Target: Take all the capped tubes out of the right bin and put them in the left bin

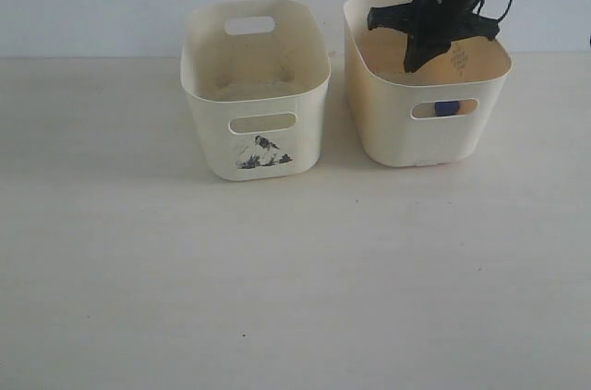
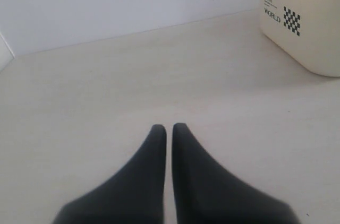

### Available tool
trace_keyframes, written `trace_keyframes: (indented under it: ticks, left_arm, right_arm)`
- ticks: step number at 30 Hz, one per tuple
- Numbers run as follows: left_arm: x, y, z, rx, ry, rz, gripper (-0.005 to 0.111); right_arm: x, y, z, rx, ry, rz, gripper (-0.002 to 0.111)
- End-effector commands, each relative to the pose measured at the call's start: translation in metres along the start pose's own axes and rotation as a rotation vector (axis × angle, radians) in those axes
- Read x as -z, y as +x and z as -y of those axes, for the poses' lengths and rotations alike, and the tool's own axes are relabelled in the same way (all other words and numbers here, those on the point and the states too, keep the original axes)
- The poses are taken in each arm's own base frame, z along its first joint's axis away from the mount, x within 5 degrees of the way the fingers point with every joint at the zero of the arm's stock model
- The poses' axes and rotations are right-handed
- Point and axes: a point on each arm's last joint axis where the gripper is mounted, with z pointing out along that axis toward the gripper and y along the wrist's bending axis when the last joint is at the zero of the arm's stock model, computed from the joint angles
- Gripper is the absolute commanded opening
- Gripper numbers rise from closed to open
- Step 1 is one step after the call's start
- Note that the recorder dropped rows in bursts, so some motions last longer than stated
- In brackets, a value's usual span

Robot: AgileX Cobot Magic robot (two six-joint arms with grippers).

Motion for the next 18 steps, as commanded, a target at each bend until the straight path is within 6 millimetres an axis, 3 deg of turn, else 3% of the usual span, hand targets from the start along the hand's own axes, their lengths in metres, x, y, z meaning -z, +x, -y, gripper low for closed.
trace_keyframes:
  ticks: [1, 9, 18]
  left_arm:
    - [0.000, -0.002, 0.000, 0.012, 0.002, 0.007, 0.004]
    - [0.000, -0.002, 0.000, 0.012, 0.002, 0.007, 0.004]
    - [0.000, -0.002, 0.000, 0.012, 0.002, 0.007, 0.004]
  right_arm:
    - [-0.005, 0.000, 0.001, -0.002, -0.003, 0.000, 0.001]
    - [-0.023, 0.003, -0.003, 0.024, -0.072, -0.026, 0.001]
    - [-0.029, -0.002, -0.003, 0.026, -0.083, 0.034, 0.001]
